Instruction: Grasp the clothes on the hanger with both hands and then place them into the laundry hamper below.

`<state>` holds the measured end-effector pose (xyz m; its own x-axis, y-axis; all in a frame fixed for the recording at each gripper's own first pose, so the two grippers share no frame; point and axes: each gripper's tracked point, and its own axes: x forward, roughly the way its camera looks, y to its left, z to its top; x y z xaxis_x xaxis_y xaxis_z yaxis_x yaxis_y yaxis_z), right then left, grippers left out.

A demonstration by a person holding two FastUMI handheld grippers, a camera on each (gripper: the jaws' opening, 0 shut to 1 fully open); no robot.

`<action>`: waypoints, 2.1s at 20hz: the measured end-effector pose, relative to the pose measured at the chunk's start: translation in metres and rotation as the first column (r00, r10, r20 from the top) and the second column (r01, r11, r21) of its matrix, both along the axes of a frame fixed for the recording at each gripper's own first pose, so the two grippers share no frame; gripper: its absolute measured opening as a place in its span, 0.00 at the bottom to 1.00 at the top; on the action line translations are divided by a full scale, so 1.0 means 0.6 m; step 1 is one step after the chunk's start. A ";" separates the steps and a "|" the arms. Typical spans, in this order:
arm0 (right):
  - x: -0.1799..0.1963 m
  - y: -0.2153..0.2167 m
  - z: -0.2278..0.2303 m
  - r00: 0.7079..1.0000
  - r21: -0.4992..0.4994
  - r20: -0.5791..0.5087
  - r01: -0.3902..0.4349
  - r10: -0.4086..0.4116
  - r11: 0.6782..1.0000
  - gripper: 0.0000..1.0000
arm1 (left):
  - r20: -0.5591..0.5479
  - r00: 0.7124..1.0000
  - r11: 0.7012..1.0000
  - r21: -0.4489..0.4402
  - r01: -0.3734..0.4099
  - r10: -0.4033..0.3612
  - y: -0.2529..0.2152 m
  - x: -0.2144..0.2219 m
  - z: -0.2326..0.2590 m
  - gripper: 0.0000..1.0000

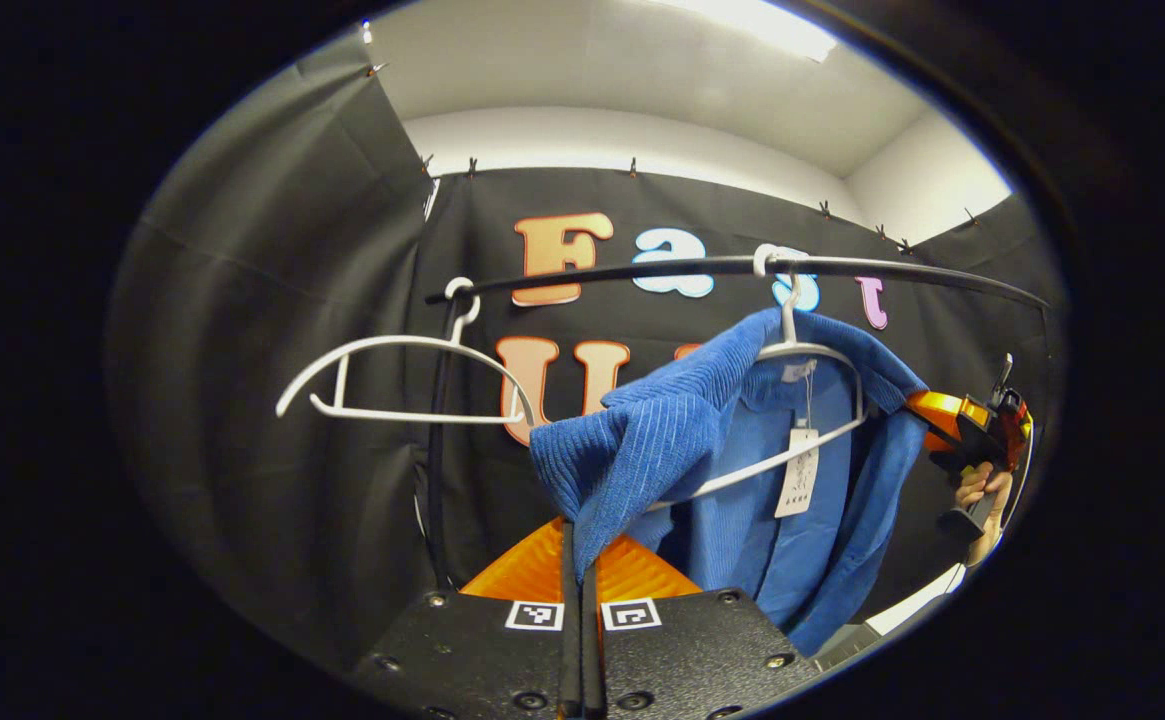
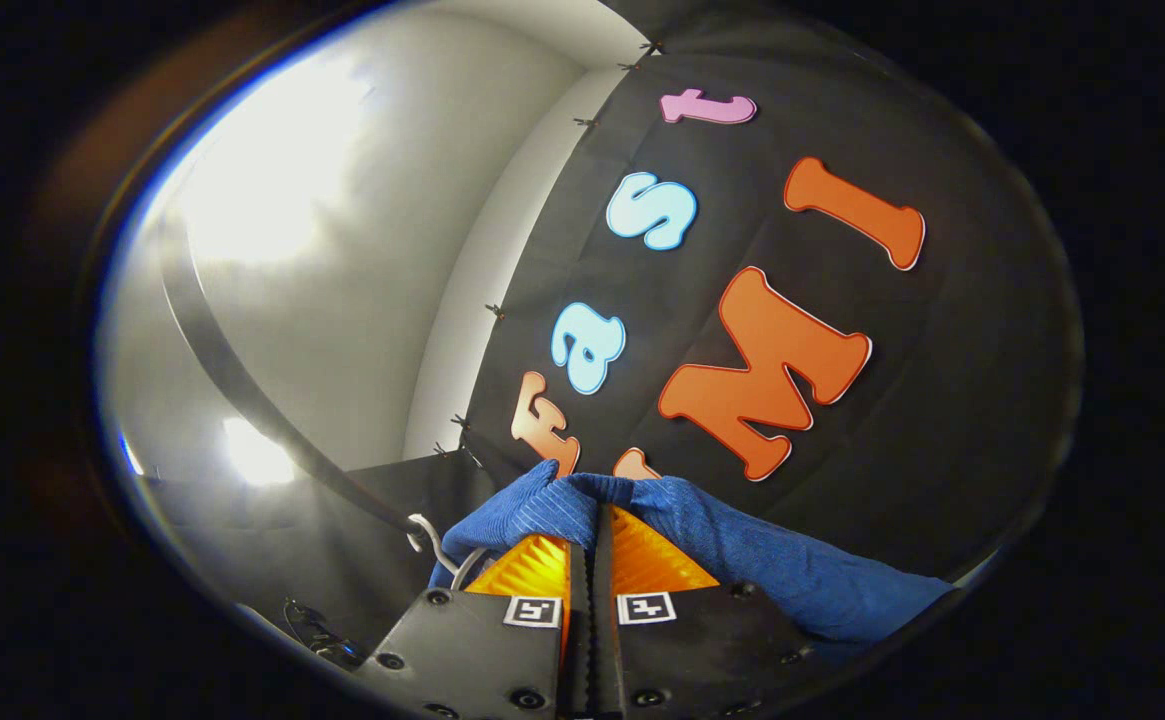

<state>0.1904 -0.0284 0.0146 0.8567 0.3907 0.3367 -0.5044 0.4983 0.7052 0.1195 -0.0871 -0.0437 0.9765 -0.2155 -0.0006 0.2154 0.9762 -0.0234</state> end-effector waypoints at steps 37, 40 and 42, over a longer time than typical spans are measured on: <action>-0.018 -0.082 -0.297 0.916 -0.355 -0.286 0.171 -0.281 0.919 0.07 | -0.182 0.983 1.000 -0.002 -0.006 0.006 0.048 -0.009 -0.180 0.01; -0.060 -0.060 -0.335 0.907 -0.377 -0.321 0.140 -0.271 0.915 0.07 | -0.178 0.984 0.999 -0.035 0.024 -0.030 0.013 -0.045 -0.189 0.01; -0.088 -0.042 -0.343 0.911 -0.401 -0.317 0.123 -0.263 0.908 0.07 | -0.171 0.984 0.998 -0.045 0.042 -0.050 -0.014 -0.066 -0.192 0.01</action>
